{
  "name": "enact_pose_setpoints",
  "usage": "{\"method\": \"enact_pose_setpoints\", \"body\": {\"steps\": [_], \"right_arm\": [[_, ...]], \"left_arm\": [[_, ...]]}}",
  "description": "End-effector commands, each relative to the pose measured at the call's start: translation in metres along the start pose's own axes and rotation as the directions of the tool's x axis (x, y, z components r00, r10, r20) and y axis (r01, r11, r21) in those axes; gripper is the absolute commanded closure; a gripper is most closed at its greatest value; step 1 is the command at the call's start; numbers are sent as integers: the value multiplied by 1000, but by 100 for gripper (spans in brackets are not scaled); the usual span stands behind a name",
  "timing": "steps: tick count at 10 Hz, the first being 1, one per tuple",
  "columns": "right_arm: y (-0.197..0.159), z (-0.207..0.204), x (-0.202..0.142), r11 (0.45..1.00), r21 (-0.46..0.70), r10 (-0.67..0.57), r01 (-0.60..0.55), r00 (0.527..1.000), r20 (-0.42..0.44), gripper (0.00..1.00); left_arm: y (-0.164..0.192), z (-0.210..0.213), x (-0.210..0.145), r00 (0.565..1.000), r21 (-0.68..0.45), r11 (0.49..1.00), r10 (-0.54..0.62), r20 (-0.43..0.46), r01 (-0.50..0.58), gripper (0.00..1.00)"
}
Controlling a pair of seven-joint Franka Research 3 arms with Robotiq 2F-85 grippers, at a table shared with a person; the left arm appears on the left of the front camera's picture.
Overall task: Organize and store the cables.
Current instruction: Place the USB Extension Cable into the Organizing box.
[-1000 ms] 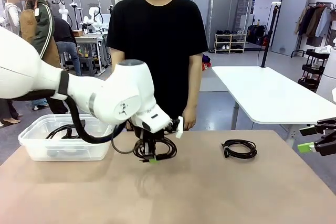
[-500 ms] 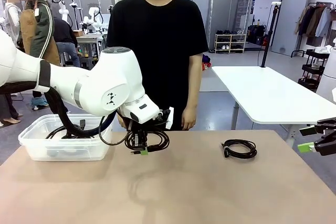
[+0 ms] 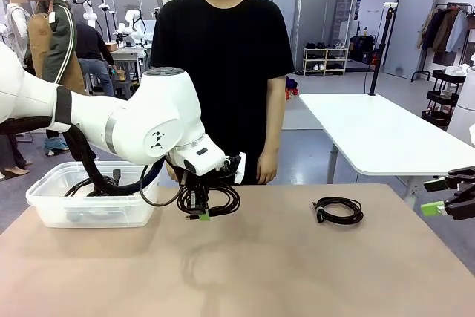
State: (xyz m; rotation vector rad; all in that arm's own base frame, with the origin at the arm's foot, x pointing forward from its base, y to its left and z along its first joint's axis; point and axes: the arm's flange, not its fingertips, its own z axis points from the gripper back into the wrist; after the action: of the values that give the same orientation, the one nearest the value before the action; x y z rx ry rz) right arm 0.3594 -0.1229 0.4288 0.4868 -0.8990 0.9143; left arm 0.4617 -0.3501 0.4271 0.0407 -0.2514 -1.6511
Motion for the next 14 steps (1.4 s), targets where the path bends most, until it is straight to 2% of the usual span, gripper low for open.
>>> {"method": "enact_pose_setpoints", "body": {"steps": [1,2,3,5,6,9,12,14], "right_arm": [[-1,-1,1,1000,-1,-12,12,1000,11,0],[-1,-1,1,1000,-1,-12,12,1000,11,0],[-1,-1,1,1000,-1,-12,12,1000,11,0],[-1,-1,1,1000,-1,-12,12,1000,11,0],[-1,-1,1,1000,-1,-12,12,1000,11,0],[-1,-1,1,1000,-1,-12,12,1000,11,0],[-1,-1,1,1000,-1,-12,12,1000,11,0],[-1,-1,1,1000,-1,-12,12,1000,11,0]], "left_arm": [[0,0,0,1000,0,1000,0,0,0,86],[20,23,-25,998,36,999,23,59,-25,86],[31,44,-57,992,30,999,-43,122,40,86],[42,60,-119,988,88,991,-113,102,104,86],[51,62,-155,992,149,986,-91,87,77,86],[75,66,-262,994,170,982,70,83,-83,86],[81,59,-330,988,186,971,151,24,-153,86],[85,45,-343,987,145,976,163,7,-162,86]]}}
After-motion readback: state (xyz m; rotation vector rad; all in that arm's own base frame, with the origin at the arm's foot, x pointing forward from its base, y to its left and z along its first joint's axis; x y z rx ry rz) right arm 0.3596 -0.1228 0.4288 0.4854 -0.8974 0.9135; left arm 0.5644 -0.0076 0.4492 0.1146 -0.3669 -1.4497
